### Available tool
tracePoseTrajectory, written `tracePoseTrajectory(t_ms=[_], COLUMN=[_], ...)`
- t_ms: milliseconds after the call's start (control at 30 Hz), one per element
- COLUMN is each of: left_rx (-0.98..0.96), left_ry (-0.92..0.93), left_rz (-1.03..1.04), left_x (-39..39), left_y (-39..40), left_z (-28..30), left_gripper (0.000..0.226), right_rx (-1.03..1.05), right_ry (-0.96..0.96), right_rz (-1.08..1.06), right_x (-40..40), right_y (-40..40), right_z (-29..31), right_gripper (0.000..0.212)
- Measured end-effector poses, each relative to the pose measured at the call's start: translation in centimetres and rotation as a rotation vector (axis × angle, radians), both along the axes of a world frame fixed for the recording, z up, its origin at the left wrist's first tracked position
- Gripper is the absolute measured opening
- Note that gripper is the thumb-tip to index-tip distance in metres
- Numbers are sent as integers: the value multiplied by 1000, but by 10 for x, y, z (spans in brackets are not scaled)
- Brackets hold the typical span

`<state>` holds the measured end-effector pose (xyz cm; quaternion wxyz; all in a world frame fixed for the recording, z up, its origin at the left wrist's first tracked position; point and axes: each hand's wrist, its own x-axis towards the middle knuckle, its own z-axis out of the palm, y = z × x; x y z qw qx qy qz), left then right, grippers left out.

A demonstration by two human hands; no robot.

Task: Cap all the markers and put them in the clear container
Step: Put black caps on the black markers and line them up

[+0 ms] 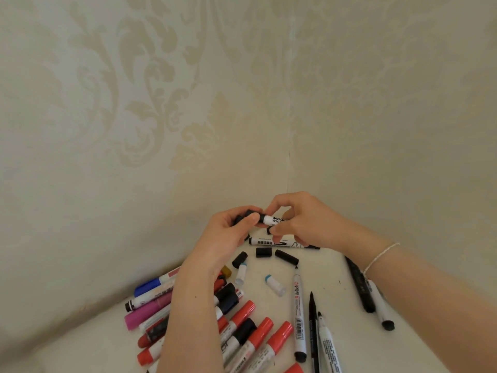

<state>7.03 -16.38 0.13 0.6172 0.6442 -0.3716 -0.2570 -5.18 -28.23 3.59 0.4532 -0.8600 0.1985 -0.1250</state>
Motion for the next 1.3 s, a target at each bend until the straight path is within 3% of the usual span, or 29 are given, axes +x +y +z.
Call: tracePoseTrajectory(t_ms=[167, 267, 367, 467, 633, 733, 867, 967, 1133, 1300], left_rx=[117, 117, 160, 196, 189, 162, 52, 5, -73, -173], left_ry=[-98, -82, -43, 57, 62, 118, 288, 323, 355, 247], left_rz=[7, -8, 17, 62, 6, -9, 80, 174, 280, 517], left_x=[-3, -2, 1, 1, 1, -4, -9, -15, -22, 5], left_y=[-12, -12, -9, -6, -4, -11, -19, -25, -32, -9], left_z=[-3, -3, -3, -7, -7, -11, -12, -12, -8, 0], left_gripper=[17, 17, 36, 59, 19, 24, 10, 12, 15, 11], right_rx=[76, 18, 28, 123, 321, 272, 192, 152, 272, 430], right_ry=[1, -1, 6, 21, 24, 38, 32, 63, 98, 212], right_rz=[-3, 18, 81, 34, -38, 6, 11, -34, -66, 114], right_x=[2, 3, 4, 8, 6, 6, 11, 17, 28, 12], right_y=[4, 5, 9, 8, 1, 5, 6, 3, 2, -4], right_z=[-13, -16, -19, -22, -24, -23, -22, -23, -13, 0], right_gripper=[11, 17, 35, 37, 42, 36, 34, 32, 24, 22])
